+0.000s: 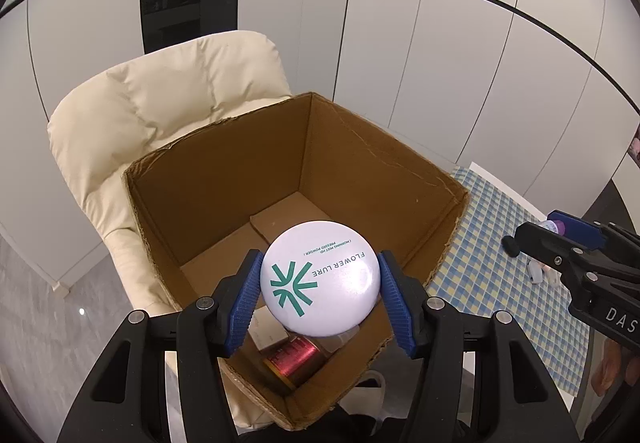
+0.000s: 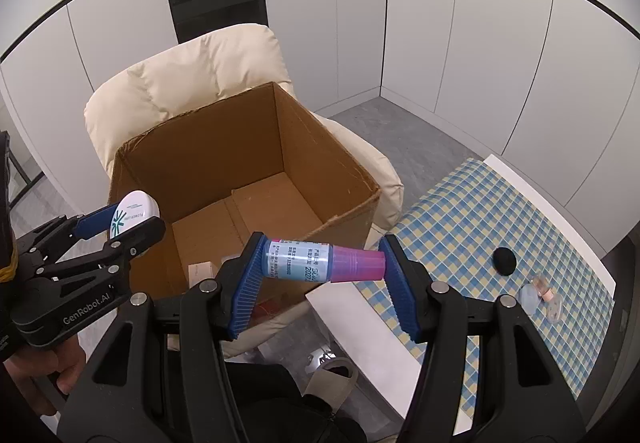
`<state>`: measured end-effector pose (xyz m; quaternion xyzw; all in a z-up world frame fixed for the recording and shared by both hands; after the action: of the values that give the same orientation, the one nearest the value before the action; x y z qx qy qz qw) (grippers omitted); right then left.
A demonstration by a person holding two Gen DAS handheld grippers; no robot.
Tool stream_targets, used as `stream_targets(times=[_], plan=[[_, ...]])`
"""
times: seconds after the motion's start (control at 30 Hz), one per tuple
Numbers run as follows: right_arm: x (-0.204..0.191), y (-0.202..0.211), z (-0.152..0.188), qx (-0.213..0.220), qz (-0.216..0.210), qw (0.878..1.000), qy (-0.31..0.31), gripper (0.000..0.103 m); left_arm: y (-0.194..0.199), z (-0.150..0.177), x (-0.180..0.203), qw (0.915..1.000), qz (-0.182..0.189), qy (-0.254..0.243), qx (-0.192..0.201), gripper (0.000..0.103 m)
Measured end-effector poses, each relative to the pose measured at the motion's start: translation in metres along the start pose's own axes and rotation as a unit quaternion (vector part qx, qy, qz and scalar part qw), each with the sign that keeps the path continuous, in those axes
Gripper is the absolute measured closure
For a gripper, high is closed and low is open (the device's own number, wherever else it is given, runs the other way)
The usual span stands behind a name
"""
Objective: Organize objects
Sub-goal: 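Open the left tool to drop the white compact into the box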
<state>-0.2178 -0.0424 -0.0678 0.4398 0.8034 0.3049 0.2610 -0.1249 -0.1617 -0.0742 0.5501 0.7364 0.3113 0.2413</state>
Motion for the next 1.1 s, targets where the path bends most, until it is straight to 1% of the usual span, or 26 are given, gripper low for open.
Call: stream_targets(times=[0.17,0.53,0.7,0.87,1.0,1.1], plan=[[-0.006,-0.004,-0.003,0.002,-0.001,1.0,0.005,0.043,-0.005,-0.001,-0.004,1.0,-0.003,0.0,0.0,0.045],[-0.019,-0.017,-0.006,-0.009,-0.005,1.0,0.019,0.043,-0.015,-0.001,-0.016,0.9999,-0.011,0.009,-0.009,0.045],[-0.027,-0.023,-0.006,-0.013,-0.005,0.999,0.031,0.043,-0.021,0.003,-0.023,0.9994,-0.009,0.024,-0.024,0.045],[-0.032,-0.029,-0.007,-0.018,-0.008,0.999,0.033,0.043,-0.03,0.009,-0.029,0.999,-0.02,0.023,-0.033,0.045],[-0.036,-0.035,-0.007,-0.023,-0.004,0.999,0.039,0.043,-0.034,0.01,-0.031,0.999,-0.023,0.018,-0.034,0.045],[-0.037,-0.037,-0.007,-0.025,-0.008,0.999,0.036,0.043,-0.037,0.013,-0.035,0.9985,-0.02,0.027,-0.044,0.045]])
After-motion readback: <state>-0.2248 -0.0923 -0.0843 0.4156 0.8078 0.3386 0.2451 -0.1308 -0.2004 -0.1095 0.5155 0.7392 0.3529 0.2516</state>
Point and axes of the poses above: each gripper's, at about its wrist camera, not at the fingertips, and y roughly against the way its jaws point, x to its right, z to its underside, the point moved 8 cm from there along -y, roughly the way its jaws point, and after that the axes turned 9 degrees about -z, right-handed, at the moved point
